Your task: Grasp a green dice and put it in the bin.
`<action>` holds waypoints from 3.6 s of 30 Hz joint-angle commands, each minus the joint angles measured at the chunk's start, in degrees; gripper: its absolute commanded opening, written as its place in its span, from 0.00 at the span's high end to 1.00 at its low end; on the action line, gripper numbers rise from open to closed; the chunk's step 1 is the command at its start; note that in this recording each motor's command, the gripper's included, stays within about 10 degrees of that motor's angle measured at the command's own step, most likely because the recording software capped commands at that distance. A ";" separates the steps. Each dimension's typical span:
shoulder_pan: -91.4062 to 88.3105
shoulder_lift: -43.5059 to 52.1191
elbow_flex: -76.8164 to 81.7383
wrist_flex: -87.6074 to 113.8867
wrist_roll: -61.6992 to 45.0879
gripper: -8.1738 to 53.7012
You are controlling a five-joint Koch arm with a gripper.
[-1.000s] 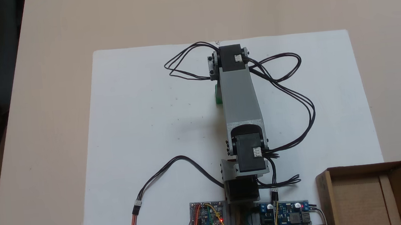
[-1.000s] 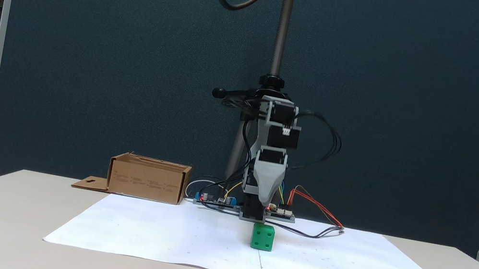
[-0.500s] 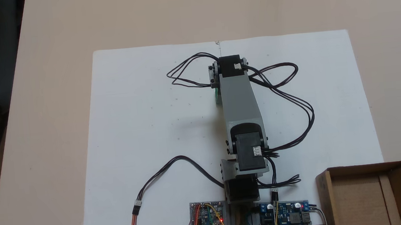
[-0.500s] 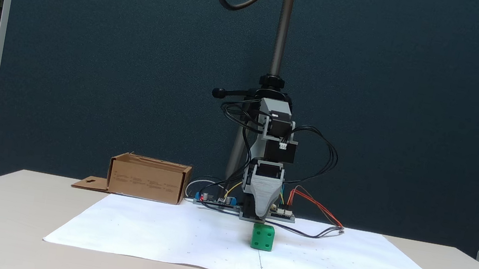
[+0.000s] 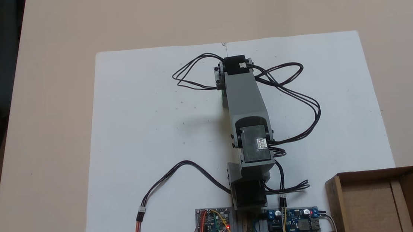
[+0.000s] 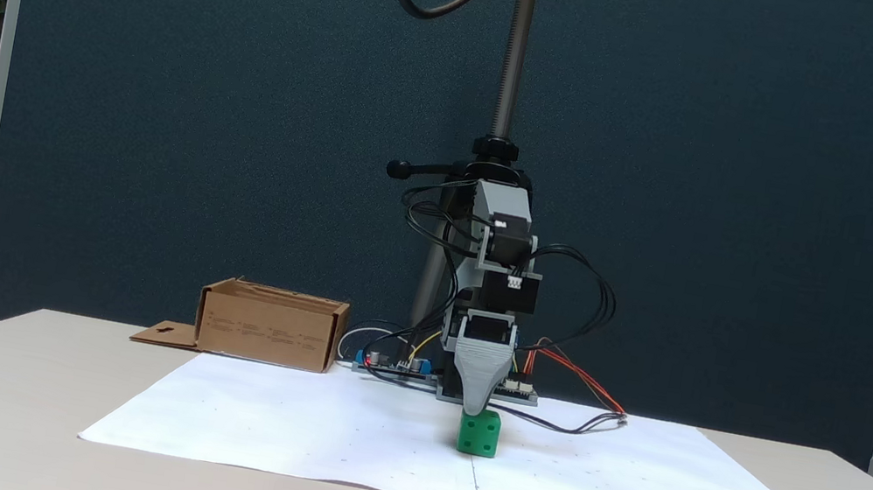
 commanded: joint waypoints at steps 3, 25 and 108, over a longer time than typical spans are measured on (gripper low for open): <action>-0.79 -0.26 0.44 -1.49 3.52 0.19; -1.93 -6.68 1.49 -4.22 3.96 0.26; 107.75 -16.00 -50.19 26.19 -32.52 0.68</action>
